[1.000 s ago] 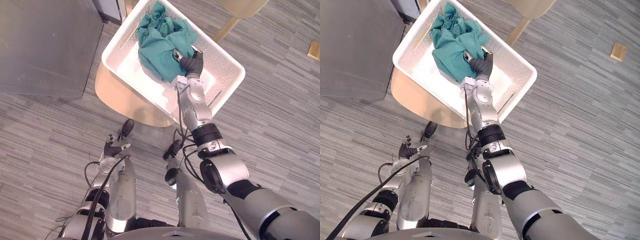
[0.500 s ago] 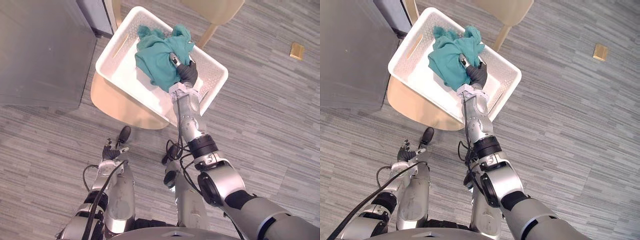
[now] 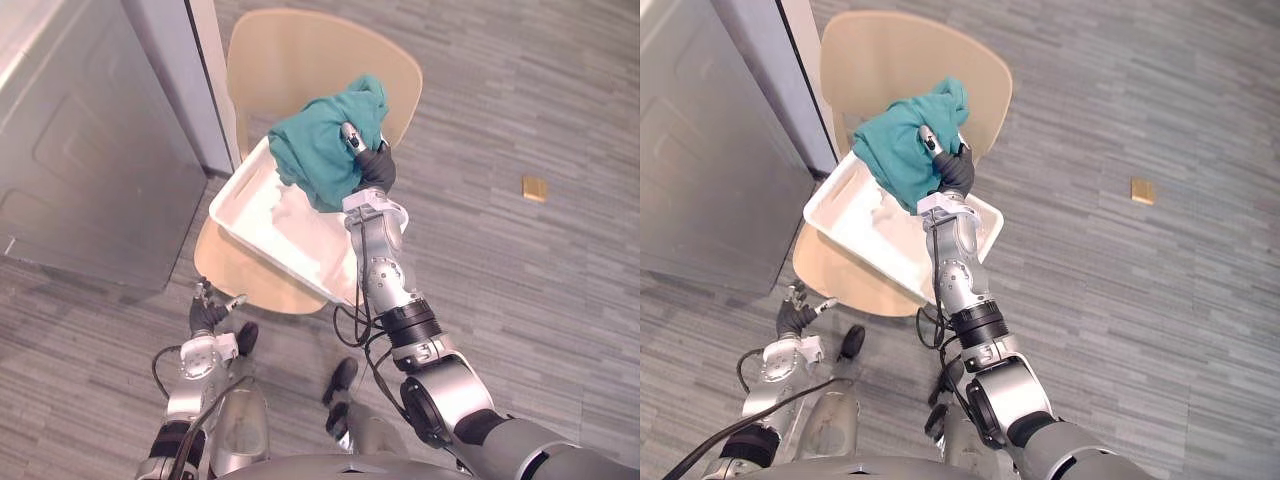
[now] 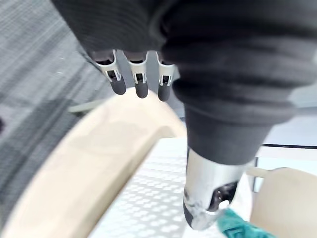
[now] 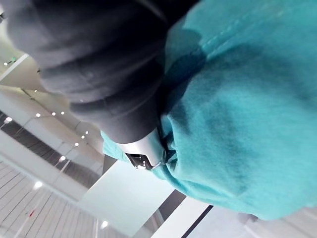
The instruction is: Pick up the laundry basket with both hands and put the clothes into the washing machine.
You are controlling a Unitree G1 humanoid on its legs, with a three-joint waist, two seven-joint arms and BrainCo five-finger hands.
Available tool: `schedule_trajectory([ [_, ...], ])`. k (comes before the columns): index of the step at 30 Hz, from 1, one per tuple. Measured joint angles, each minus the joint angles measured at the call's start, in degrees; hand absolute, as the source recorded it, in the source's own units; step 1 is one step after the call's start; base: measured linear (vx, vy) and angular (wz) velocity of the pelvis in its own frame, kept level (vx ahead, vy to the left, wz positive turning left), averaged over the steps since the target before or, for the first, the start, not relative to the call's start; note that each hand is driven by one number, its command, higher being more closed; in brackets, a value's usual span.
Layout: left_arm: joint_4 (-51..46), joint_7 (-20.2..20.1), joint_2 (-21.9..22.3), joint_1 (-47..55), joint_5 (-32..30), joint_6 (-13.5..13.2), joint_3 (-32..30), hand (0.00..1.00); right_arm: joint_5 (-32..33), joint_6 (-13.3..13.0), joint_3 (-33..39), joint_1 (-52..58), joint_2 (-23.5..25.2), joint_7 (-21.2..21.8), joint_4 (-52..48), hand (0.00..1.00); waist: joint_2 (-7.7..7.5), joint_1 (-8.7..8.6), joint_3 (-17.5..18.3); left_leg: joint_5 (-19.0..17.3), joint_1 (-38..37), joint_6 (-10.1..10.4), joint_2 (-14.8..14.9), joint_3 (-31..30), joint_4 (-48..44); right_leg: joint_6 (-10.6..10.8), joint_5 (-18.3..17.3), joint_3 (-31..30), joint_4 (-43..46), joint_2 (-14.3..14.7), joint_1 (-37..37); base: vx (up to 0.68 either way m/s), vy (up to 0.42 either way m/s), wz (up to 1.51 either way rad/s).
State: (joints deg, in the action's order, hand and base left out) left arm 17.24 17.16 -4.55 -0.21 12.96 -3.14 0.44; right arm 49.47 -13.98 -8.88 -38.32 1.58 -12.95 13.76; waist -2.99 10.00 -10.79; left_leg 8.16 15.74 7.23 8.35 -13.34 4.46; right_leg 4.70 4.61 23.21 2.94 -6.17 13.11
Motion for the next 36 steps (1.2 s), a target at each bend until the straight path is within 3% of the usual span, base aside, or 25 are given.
schedule_trajectory([
  [9, -21.57, 1.90, -0.04, 1.00, -6.75, -1.14, -4.40, 0.00, 0.32, 1.46, -0.46, -0.27, -0.61, 1.74, -1.55, 1.00, 1.72, -1.25, 6.73, -0.33, -6.04, -0.06, -2.00, 2.96, 0.40, 1.13, -0.08, 0.18, -2.48, -1.70, -7.06, 0.06, 0.035, 0.06],
  [13, -24.73, 2.66, -0.60, 0.33, -8.29, -1.64, -4.78, 0.00, 0.44, 3.05, -3.78, -0.23, -1.06, 2.66, -1.54, 1.00, 3.05, -1.69, 10.32, -0.92, -7.02, -0.11, -1.78, 5.13, 0.45, 0.84, 0.82, -1.10, -4.01, -1.46, -7.51, -0.03, 0.018, -0.23],
  [19, -27.94, 2.01, -3.56, -4.31, -12.03, -2.32, -2.55, 0.00, 0.52, 4.47, -4.80, -0.07, -2.39, 4.28, -1.55, 1.00, 3.63, -3.33, 11.31, -1.75, -9.01, -0.03, -1.70, 7.30, 0.48, 0.54, 2.27, -2.59, -5.98, -1.29, -9.31, -0.04, 0.012, -0.15],
  [29, -27.59, -5.29, -8.33, -9.28, -1.44, -3.80, 3.66, 0.00, 1.35, 9.63, -10.38, 5.95, -7.35, 7.97, -1.65, 1.00, 3.48, -5.08, 12.64, -1.24, -9.75, 0.18, -1.54, 8.74, 0.49, 0.96, 3.66, -3.72, -6.75, -1.08, -9.49, 0.00, 0.004, -0.06],
  [36, -19.13, -8.36, -13.02, -15.55, 1.77, -3.44, 8.62, 0.00, 3.02, 12.01, -14.85, 8.09, -9.53, 11.64, -5.93, 1.00, 3.38, -6.33, 13.97, -1.74, -10.27, 0.18, -1.38, 9.10, 0.51, 0.56, 3.62, -4.15, -7.39, -0.81, -10.02, -0.01, 0.003, -0.02],
])
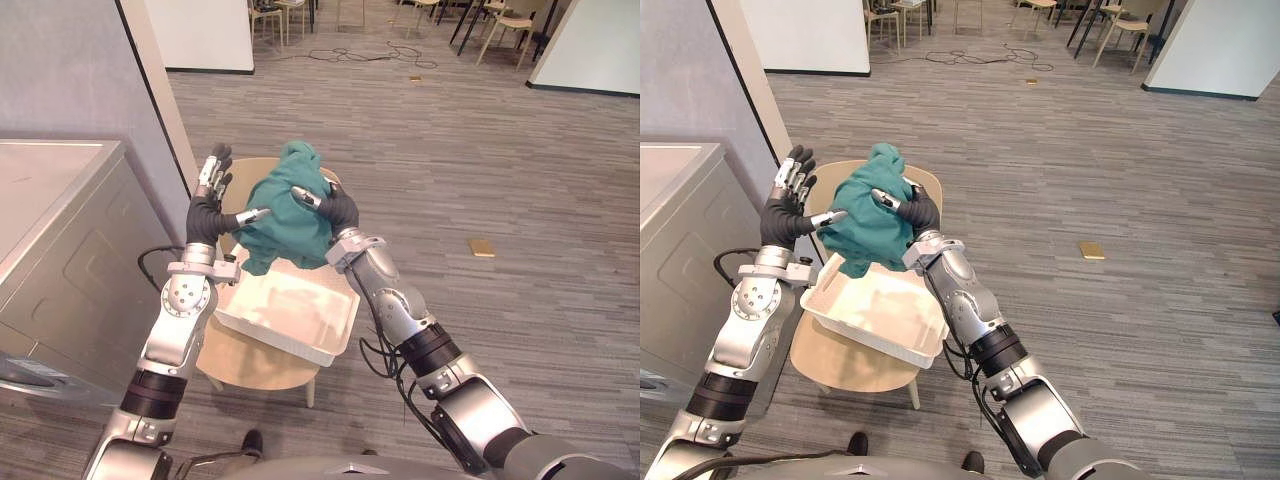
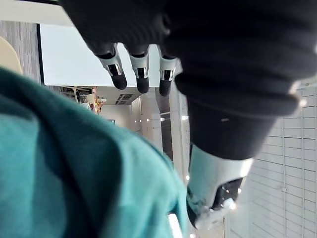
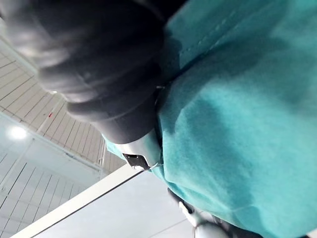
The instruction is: Pick up the laundry basket with both hands and put the clothes into the washing machine.
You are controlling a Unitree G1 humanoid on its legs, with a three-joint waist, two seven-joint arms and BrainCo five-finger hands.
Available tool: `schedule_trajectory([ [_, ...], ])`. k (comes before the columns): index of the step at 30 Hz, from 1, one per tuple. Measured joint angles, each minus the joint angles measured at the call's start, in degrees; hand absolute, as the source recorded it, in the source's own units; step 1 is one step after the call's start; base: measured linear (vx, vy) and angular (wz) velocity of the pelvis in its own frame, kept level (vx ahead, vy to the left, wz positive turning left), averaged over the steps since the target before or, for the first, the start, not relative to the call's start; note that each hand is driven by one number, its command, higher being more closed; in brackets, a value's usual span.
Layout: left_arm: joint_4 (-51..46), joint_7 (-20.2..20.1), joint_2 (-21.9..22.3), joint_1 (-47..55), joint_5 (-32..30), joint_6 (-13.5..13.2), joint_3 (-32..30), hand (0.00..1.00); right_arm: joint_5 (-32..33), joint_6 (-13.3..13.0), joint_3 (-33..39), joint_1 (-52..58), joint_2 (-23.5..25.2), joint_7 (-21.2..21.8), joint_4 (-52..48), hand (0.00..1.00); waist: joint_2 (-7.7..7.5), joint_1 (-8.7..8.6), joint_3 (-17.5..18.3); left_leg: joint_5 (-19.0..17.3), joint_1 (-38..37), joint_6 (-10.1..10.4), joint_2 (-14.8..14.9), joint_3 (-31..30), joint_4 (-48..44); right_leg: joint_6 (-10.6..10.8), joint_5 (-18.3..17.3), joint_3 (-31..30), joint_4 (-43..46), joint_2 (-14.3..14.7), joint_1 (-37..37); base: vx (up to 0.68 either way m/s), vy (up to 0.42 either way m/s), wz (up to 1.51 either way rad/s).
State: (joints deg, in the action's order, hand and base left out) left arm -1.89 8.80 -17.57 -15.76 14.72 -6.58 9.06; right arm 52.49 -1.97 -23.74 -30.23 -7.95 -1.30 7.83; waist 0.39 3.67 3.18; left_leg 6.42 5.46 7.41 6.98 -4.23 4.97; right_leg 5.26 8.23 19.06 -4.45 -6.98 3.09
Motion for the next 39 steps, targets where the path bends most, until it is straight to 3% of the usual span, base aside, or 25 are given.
schedule_trajectory([
  [7, 9.15, -2.05, -3.98, -7.94, 3.23, 1.56, 6.89, 0.00, 0.13, 0.74, -2.13, 0.86, -3.00, 1.20, -0.96, 1.00, -1.47, -0.50, 1.29, 0.04, 0.78, 0.14, 1.05, 1.04, -0.01, -0.46, 0.13, -1.68, -0.15, 0.72, 0.94, -0.03, -0.005, -0.08],
  [17, 15.03, -4.26, -5.44, -12.88, 2.42, 3.81, 11.36, 0.00, 1.23, 0.78, -2.71, 2.01, -4.47, 0.56, -1.13, 1.00, -1.52, -0.85, 1.29, 0.11, 0.70, 0.29, 1.57, 1.44, -0.03, -0.37, 0.67, -2.06, -0.16, 1.40, 1.00, 0.01, -0.001, -0.02],
  [25, 23.29, -5.71, -3.48, -14.71, -6.26, 5.15, 13.65, 0.00, 1.22, 1.00, -2.94, 2.03, -4.81, -0.66, -1.13, 1.00, -1.56, -0.83, 1.27, 0.11, 0.71, 0.32, 1.63, 1.46, -0.04, -0.37, 0.67, -2.07, -0.16, 1.61, 1.00, 0.00, 0.000, 0.00],
  [39, 37.61, -5.89, 4.96, -15.08, -25.15, 8.01, 14.83, 0.00, 1.21, 0.98, -2.96, 1.87, -3.89, -2.59, -1.13, 1.00, -1.72, -0.89, 1.15, 0.08, 1.08, 0.85, 2.49, 2.30, -0.04, -0.78, 0.65, -2.75, -0.15, 2.44, 1.97, 0.00, 0.004, -0.03],
])
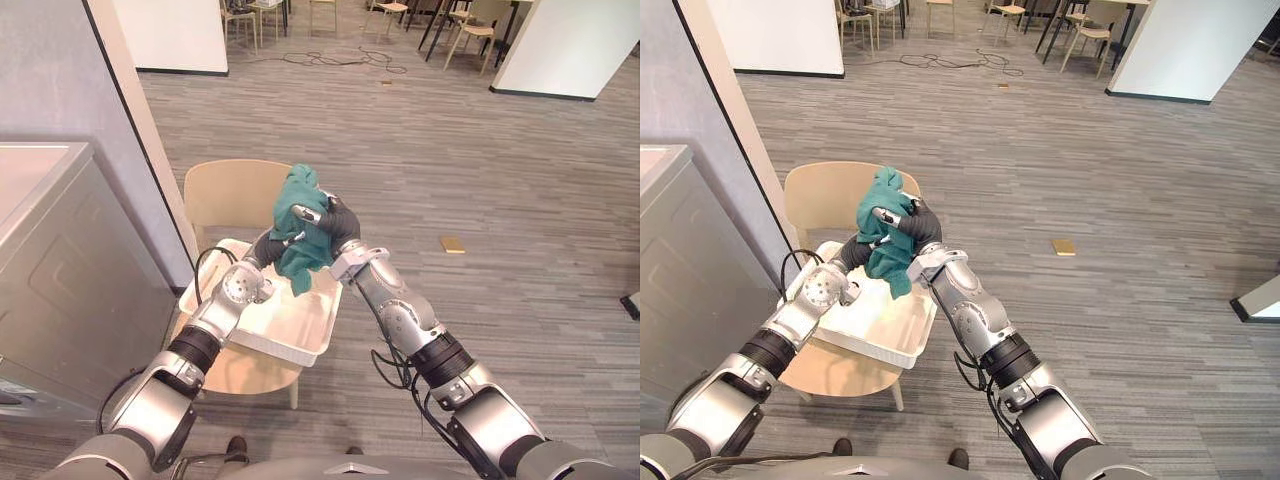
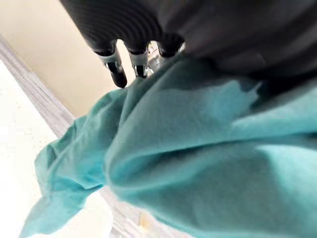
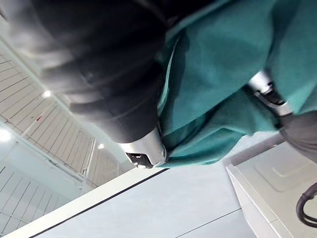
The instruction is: Pick up the laundry basket with both hands and put the clothes into the washing machine.
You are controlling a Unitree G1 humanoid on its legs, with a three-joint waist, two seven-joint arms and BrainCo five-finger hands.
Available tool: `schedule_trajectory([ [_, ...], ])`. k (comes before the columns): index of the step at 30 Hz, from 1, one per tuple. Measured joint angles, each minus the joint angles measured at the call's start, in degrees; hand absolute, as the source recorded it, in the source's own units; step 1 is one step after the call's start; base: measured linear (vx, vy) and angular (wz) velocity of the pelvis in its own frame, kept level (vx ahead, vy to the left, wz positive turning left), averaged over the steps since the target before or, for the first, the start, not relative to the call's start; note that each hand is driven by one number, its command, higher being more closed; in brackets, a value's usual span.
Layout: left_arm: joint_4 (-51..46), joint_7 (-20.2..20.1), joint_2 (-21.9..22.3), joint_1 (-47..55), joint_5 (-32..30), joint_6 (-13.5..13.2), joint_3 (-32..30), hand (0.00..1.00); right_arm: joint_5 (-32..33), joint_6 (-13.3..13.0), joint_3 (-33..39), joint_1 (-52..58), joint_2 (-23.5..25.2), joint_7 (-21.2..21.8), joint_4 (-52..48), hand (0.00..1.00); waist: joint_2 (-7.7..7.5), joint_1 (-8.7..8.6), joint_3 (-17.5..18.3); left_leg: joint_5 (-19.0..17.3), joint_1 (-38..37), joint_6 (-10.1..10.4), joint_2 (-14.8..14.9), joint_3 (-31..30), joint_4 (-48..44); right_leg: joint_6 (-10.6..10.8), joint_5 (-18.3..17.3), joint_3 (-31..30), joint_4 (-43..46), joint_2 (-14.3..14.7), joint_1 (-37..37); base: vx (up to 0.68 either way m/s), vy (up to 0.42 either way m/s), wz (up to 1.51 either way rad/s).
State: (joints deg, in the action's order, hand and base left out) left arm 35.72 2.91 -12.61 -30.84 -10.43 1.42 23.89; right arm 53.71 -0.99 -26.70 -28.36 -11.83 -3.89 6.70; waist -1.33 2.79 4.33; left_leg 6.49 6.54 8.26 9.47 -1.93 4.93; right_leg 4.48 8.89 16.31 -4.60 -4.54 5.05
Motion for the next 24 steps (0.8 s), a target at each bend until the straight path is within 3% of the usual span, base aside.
schedule_trajectory([
  [1, 1.41, 0.01, 0.68, -0.23, -0.22, 0.73, 0.00, 1.00, 0.00, 0.00, -0.05, 0.00, 0.85, 0.00, 0.00, 1.00, 0.00, -0.02, -0.01, 0.01, 0.02, 0.16, 0.12, 0.02, 0.00, -0.01, 0.01, 0.03, 0.00, 0.09, 0.03, 0.00, 0.000, 0.00],
  [8, 1.58, 2.29, 1.93, -1.21, -0.54, 0.67, -0.32, 1.00, 0.00, -0.02, 0.15, -1.46, 1.76, -0.01, 0.00, 1.00, -0.22, 0.12, -0.38, -0.03, 0.15, 0.20, 0.12, -0.07, 0.00, 0.00, 0.00, 0.13, 0.00, 0.09, 0.06, 0.00, 0.000, 0.00],
  [12, 0.67, 5.99, 3.40, -1.26, 5.44, -0.96, -1.77, 1.00, 0.00, -0.44, 0.51, -3.58, 2.25, -0.04, -0.02, 1.00, -0.19, 0.12, -0.79, -0.27, 0.15, -0.11, 0.13, -0.10, 0.00, -0.01, -0.06, 0.12, 0.00, 0.08, 0.05, 0.00, 0.000, 0.00],
  [18, -3.27, 7.16, 4.48, -1.25, 14.88, -2.02, -2.43, 1.00, -0.02, -1.66, 2.12, -3.60, 2.80, -0.14, -1.93, 1.00, -0.23, 0.20, -2.02, -0.34, 0.16, -0.13, 0.12, -0.09, 0.00, 0.01, -0.12, 0.14, 0.01, 0.07, 0.05, 0.00, 0.000, 0.00],
  [24, -3.77, 6.81, 4.76, -1.19, 15.55, -2.51, -2.66, 1.00, -0.10, -1.85, 2.87, -3.59, 2.58, -0.26, -1.94, 1.00, -0.25, 0.13, -2.04, -0.28, 0.16, 0.11, 0.10, -0.03, 0.00, 0.03, -0.16, 0.18, 0.01, 0.07, 0.05, 0.00, 0.000, 0.00],
])
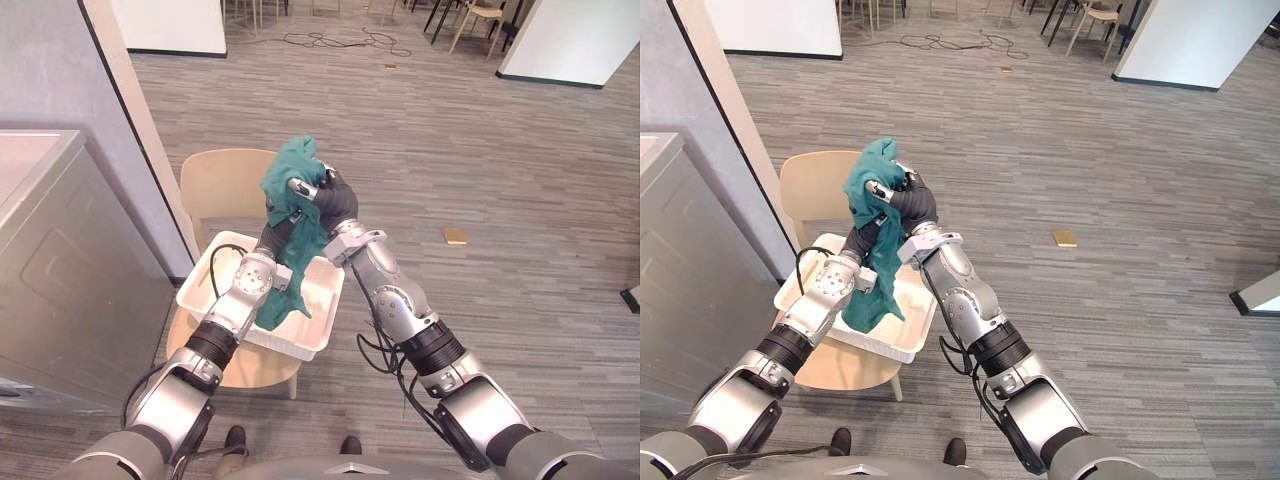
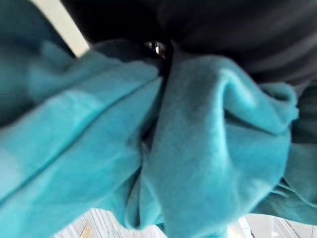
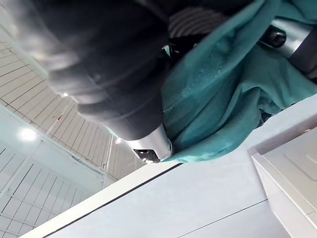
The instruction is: Pick up the laundry basket with both hands and put the clothes into the washing machine.
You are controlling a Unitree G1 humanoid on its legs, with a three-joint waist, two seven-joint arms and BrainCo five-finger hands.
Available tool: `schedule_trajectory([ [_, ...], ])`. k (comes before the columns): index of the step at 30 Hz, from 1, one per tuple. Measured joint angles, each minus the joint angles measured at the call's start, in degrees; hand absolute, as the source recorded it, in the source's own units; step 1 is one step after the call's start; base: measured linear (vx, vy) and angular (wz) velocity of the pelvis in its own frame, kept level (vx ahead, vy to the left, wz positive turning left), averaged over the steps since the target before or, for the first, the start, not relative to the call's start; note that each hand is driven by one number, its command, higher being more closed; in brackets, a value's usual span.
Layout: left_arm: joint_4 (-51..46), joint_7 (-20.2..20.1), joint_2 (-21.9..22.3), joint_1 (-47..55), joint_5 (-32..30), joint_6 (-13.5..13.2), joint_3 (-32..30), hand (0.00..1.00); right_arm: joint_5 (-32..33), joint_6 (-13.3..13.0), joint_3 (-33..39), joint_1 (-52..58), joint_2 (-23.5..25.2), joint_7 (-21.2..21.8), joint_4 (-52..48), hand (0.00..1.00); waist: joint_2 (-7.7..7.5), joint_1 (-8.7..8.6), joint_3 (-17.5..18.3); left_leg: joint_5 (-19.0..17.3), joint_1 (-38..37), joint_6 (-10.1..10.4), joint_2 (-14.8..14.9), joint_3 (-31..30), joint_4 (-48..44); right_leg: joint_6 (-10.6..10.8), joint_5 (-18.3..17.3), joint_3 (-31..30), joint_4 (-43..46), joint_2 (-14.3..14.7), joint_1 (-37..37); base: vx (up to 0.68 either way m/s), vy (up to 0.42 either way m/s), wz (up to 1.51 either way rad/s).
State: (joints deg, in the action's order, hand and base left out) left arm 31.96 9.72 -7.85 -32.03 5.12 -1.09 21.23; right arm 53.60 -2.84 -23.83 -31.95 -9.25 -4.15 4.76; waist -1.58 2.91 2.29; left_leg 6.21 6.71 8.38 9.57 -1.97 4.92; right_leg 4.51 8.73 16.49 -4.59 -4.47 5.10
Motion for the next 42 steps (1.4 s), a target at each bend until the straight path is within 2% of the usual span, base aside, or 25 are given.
schedule_trajectory([
  [1, -0.26, -0.06, -0.01, 0.19, 0.51, -0.16, -0.22, 1.00, -0.02, 0.02, 0.06, 0.01, -0.28, 0.00, -0.22, 1.00, -0.01, -0.01, -0.01, -0.01, 0.00, -0.02, 0.00, 0.00, 0.00, 0.00, 0.00, -0.01, 0.00, 0.00, 0.00, 0.00, 0.000, 0.00],
  [2, -0.92, -0.12, -0.05, 0.54, 1.10, -0.21, -0.51, 1.00, -0.06, 0.07, 0.12, 0.04, -0.77, 0.00, -0.86, 0.00, -0.07, -0.02, -0.05, -0.12, 0.00, -0.19, 0.00, 0.01, 0.00, 0.00, 0.00, -0.01, 0.00, 0.00, 0.00, 0.00, 0.000, 0.00],
  [5, -4.38, -0.68, -0.18, 2.76, 2.29, -1.12, -2.27, 1.00, -0.15, 0.57, 1.24, 1.13, -4.17, 0.79, -5.83, 0.00, -0.41, -0.11, -0.26, -0.22, -0.05, -0.34, 0.00, 0.04, 0.01, 0.06, -0.04, -0.07, 0.00, 0.00, -0.04, 0.00, 0.000, 0.00],
  [7, -4.56, -1.31, -0.29, 3.89, 3.50, -1.32, -3.92, 1.00, -0.58, 0.62, 2.99, 2.39, -5.65, 2.91, -8.99, 0.00, -0.61, -0.19, -0.39, -0.23, -0.11, -0.36, 0.01, 0.12, 0.01, 0.08, -0.06, -0.15, 0.00, 0.00, -0.05, 0.00, 0.000, 0.00],
  [10, -4.32, -1.87, -2.23, 9.38, 7.33, -1.05, -8.34, 1.00, -4.73, 0.17, 10.54, 5.73, -9.23, 6.60, -16.46, 0.00, -1.14, -0.90, -0.71, -0.45, -0.50, -0.39, 0.00, 0.54, 0.01, 0.24, -0.18, -0.55, 0.01, -0.03, -0.19, 0.00, 0.000, -0.07],
  [11, -4.26, -1.87, -3.48, 12.92, 9.83, -0.62, -10.62, 1.00, -6.00, -0.97, 14.14, 7.73, -11.08, 7.56, -18.12, 0.00, -1.44, -1.31, -0.86, -0.69, -0.81, -0.43, 0.00, 0.86, 0.02, 0.34, -0.26, -0.92, 0.00, -0.08, -0.32, 0.00, 0.000, -0.10],
  [13, -4.04, -1.89, -4.20, 15.87, 12.93, -0.10, -13.28, 1.00, -6.77, -1.69, 16.84, 10.32, -12.74, 7.92, -19.23, 0.00, -1.69, -1.36, -0.98, -0.90, -1.00, -0.44, 0.00, 1.33, 0.02, 0.38, -0.29, -1.39, 0.00, -0.10, -0.27, 0.01, 0.006, -0.12],
  [16, -3.14, -1.69, -4.73, 18.99, 19.36, 0.00, -18.62, 1.00, -6.81, -2.00, 18.50, 16.14, -14.16, 9.05, -19.66, 0.00, -1.80, -1.40, -0.96, -1.14, -1.07, -0.49, 0.01, 1.90, 0.02, 0.42, -0.35, -1.80, 0.00, -0.13, -0.02, 0.02, 0.012, -0.09],
  [20, -3.08, -1.47, -4.74, 19.78, 24.11, -0.08, -21.86, 1.00, -6.84, -1.77, 18.42, 20.08, -13.78, 9.98, -19.58, 0.00, -2.04, -1.43, -0.81, -1.34, -1.06, -0.50, 0.00, 2.33, 0.02, 0.42, -0.38, -2.11, 0.00, -0.18, 0.25, 0.02, 0.011, -0.05],
  [25, -2.58, -1.10, -4.58, 20.59, 28.60, -0.26, -24.42, 1.00, -7.26, -1.72, 18.99, 22.43, -13.12, 10.36, -19.54, 0.00, -3.20, -1.68, -0.01, -1.54, -1.27, -0.46, 0.03, 3.39, 0.02, 0.39, -0.35, -3.14, 0.00, -0.25, 0.71, 0.01, 0.012, -0.10],
  [29, -2.62, 0.01, -4.40, 20.64, 31.46, -1.37, -28.38, 1.00, -9.36, -0.85, 21.43, 24.86, -10.57, 10.20, -19.12, 0.00, -3.50, -2.37, 0.27, -1.49, -1.47, -0.36, -0.15, 3.53, 0.03, 0.41, -0.36, -3.21, 0.00, -0.25, 0.65, 0.00, 0.003, -0.01],
  [32, -6.70, 0.41, -4.33, 22.11, 33.54, -2.06, -31.97, 1.00, -11.51, -0.64, 24.28, 26.99, -7.63, 9.76, -15.81, 0.00, -3.39, -2.80, 0.62, -1.44, -1.58, -0.28, -0.22, 3.54, 0.03, 0.44, -0.38, -3.22, 0.00, -0.25, 0.61, 0.00, 0.000, 0.00],
  [36, -14.20, 0.92, -3.34, 26.20, 35.53, -4.08, -36.41, 1.00, -17.34, 0.59, 32.10, 32.52, -3.45, 7.23, -11.52, 0.00, -2.26, -2.83, 1.70, -1.27, -1.84, -0.18, -0.56, 3.39, 0.03, 0.48, -0.41, -3.08, 0.00, -0.51, 0.68, 0.01, 0.002, 0.01],
  [38, -16.66, 0.64, -2.80, 28.47, 36.45, -4.49, -39.06, 1.00, -21.42, 0.89, 36.99, 34.26, -2.54, 5.88, -7.77, 0.00, -1.30, -2.88, 2.62, -1.25, -1.89, -0.19, -0.72, 3.28, 0.03, 0.50, -0.43, -2.99, 0.00, -0.68, 0.60, 0.01, 0.009, 0.02],
  [42, -21.11, -0.34, -2.28, 33.33, 37.58, -4.92, -43.21, 1.00, -24.44, 1.84, 46.05, 38.62, -1.70, 2.94, -2.85, 0.00, 0.48, -2.94, 3.80, -1.36, -2.24, -0.29, -0.87, 2.74, 0.05, 0.71, -1.23, -2.44, -0.01, -0.92, -0.52, -0.03, 0.012, 0.08],
])
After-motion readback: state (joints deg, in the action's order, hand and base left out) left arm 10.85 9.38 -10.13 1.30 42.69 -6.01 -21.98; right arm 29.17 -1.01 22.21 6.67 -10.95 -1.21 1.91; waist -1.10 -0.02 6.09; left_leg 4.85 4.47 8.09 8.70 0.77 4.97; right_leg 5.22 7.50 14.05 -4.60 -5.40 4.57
